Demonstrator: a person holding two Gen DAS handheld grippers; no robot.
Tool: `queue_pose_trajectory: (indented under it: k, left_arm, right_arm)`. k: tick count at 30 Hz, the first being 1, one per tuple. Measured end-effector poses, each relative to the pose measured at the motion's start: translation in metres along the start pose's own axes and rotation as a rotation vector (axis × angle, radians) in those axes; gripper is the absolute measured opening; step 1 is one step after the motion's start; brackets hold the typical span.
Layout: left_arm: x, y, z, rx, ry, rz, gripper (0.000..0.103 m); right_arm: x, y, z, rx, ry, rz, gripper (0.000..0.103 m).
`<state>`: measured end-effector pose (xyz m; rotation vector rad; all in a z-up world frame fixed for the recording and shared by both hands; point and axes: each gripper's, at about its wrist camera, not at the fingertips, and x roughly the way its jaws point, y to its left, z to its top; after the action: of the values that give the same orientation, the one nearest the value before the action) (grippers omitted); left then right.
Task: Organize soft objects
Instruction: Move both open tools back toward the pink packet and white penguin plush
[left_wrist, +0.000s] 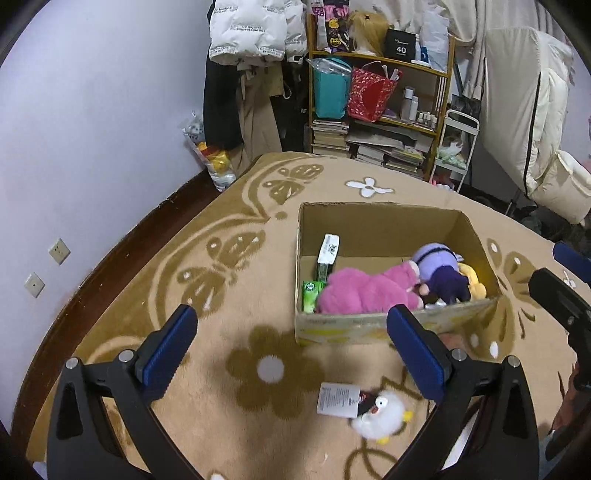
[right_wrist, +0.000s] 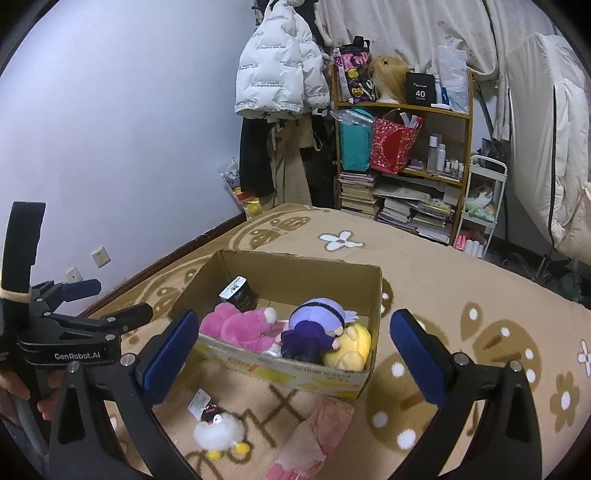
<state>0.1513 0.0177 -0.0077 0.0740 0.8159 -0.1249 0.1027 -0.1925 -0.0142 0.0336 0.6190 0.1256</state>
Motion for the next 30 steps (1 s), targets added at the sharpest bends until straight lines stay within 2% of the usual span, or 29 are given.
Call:
queue_pose_trajectory:
  k: [8, 19, 30]
  left_arm:
    - [-0.014, -0.006, -0.016, 0.007, -0.010, -0.024, 0.102]
    - [-0.001, -0.012, -0.026, 0.012, 0.049, -0.070, 0.102]
    - [0.024, -0.025, -0.038, 0.041, 0.130, -0.090, 0.102]
  right_arm:
    - [-0.012, -0.003, -0.014, 0.027, 0.008, -0.013, 0.103]
    - [-0.001, -0.019, -0.045, 0.090, 0.052, -0.043, 0.103]
    - [0.022, -0.040, -0.067, 0.173, 0.108, -0.016, 0.103]
